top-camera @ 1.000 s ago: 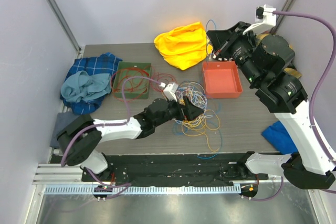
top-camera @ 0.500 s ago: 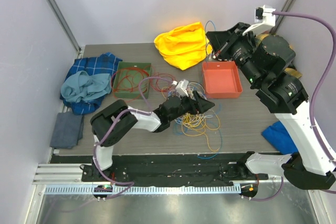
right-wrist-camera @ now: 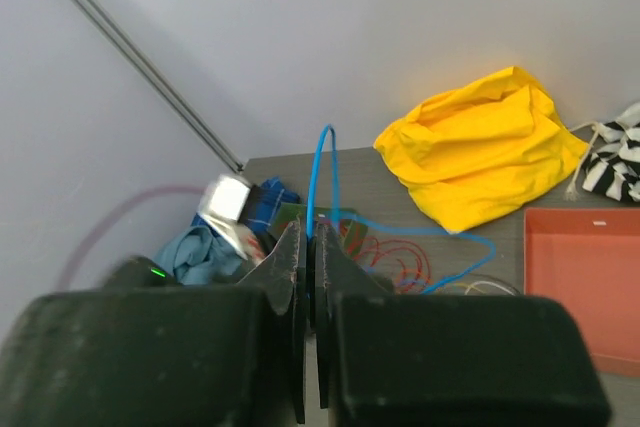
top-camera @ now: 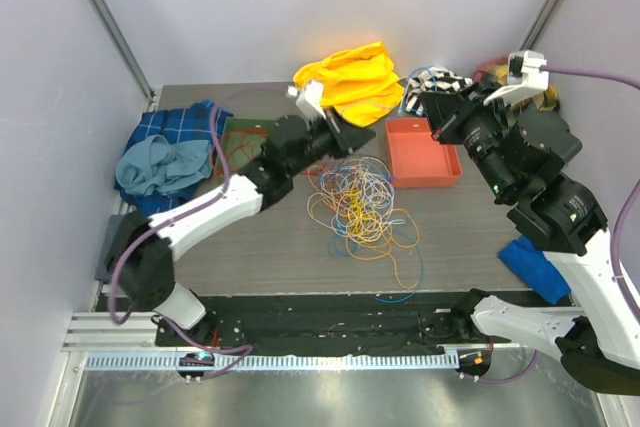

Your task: Untangle the cables

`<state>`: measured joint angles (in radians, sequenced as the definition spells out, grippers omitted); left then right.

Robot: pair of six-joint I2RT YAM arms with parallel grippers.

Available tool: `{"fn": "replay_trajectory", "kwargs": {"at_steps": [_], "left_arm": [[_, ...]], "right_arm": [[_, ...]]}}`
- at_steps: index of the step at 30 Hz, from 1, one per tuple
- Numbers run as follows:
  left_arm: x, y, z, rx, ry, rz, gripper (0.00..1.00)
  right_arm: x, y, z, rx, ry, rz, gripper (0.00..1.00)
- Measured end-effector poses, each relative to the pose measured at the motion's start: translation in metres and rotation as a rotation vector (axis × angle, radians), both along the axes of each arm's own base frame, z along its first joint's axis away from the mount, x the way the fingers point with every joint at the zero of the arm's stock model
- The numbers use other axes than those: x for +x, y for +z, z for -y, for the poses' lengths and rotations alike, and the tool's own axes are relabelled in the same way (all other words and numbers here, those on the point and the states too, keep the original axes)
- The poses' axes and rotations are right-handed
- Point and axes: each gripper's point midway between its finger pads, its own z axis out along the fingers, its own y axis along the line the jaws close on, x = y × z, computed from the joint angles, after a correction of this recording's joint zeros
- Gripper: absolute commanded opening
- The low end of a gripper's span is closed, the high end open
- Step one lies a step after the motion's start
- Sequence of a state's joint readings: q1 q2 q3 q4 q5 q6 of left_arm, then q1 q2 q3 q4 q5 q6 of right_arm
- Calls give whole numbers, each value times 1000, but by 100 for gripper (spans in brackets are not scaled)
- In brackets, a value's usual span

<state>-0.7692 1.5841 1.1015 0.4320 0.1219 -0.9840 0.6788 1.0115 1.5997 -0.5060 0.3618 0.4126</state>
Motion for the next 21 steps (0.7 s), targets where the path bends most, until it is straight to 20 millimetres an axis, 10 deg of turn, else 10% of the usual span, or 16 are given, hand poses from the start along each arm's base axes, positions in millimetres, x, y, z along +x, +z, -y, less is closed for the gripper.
{"fn": "replay_trajectory", "kwargs": {"at_steps": [5,9,18,21], "left_arm": [[-9,145,-25,2,41,221,0],[-21,215,-49,27,76,320,0],[-15,222,-62,226,100,293,0],[-4,224,-64,294,132,284,0]], "right_arm": [[-5,-41,8,-30,-17,-53,1],[-7,-78,8,-55,-16,-108,1],[-8,-144,-9,-114,57,-222,1],[-8,-161,-11,-132,63,-259,42]]}}
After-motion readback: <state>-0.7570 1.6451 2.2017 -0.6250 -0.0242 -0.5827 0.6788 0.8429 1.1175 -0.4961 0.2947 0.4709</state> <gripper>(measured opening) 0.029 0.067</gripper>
